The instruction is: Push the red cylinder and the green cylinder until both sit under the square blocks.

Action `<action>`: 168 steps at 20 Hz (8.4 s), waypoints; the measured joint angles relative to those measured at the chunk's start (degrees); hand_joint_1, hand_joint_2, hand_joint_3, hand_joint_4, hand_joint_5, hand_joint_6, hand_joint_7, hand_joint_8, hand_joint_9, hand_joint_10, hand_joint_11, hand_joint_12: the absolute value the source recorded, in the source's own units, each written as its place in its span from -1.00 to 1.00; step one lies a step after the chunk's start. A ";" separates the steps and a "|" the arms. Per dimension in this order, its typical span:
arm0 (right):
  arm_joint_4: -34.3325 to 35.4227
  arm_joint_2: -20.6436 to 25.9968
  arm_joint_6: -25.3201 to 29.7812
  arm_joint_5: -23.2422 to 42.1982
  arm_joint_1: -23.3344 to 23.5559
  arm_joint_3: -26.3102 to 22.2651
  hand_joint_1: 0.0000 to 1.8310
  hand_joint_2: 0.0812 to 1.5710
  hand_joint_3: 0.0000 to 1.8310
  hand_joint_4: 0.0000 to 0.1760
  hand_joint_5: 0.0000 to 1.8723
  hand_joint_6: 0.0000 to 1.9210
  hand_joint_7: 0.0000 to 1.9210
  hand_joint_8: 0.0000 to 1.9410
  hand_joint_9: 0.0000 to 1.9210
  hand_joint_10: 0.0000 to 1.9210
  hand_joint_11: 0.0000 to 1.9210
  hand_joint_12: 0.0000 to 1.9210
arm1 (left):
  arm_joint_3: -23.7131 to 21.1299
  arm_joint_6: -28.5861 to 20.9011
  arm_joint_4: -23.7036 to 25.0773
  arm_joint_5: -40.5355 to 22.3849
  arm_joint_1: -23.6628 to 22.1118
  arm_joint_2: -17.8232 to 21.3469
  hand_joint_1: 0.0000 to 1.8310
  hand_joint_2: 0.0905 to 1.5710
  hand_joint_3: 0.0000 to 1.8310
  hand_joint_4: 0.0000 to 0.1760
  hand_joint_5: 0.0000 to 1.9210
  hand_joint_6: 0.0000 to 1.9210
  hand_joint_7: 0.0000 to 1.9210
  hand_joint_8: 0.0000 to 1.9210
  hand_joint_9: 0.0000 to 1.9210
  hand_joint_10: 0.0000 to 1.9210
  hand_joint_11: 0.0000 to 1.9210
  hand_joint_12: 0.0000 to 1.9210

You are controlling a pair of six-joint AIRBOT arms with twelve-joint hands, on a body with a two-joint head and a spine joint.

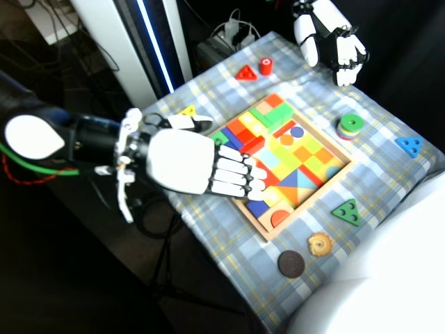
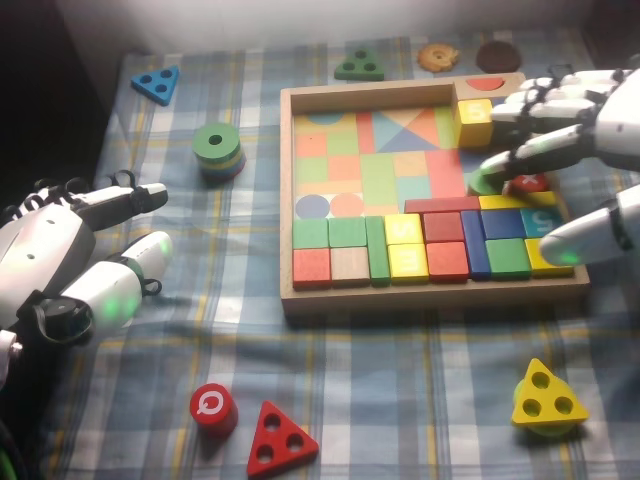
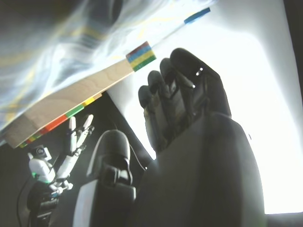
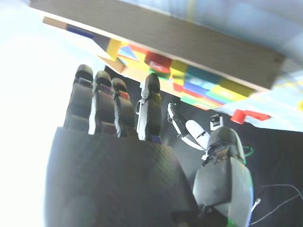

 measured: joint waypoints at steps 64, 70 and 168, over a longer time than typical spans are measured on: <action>19.17 -2.40 -9.88 5.22 -5.57 2.34 -1.00 0.16 -1.00 0.72 -0.65 -1.00 -1.00 -1.00 -1.00 -1.00 -1.00 -1.00 | -0.07 -0.02 -0.70 0.52 0.11 -0.02 -0.57 0.92 -1.00 -1.00 -0.34 -0.99 -0.42 -1.00 -0.81 -0.23 -1.00 0.60; 19.52 -2.71 -9.92 5.60 -5.46 2.62 -1.00 0.16 -1.00 1.00 -0.67 -1.00 -1.00 -1.00 -1.00 -1.00 -1.00 -1.00 | -0.07 -0.02 -0.74 0.50 0.11 -0.02 -0.61 0.92 -1.00 -1.00 -0.37 -1.00 -0.44 -1.00 -0.85 -0.19 -1.00 0.58; 79.23 2.19 -35.43 65.00 -39.71 -22.58 -0.90 0.43 -1.00 -0.28 -0.73 -1.00 -0.78 -1.00 -0.82 -0.99 -0.88 -0.96 | 0.28 -1.05 2.54 -0.57 -1.42 1.57 -0.80 0.85 -1.00 -0.20 -0.51 -0.99 -0.54 -1.00 -0.65 -0.99 -1.00 -0.49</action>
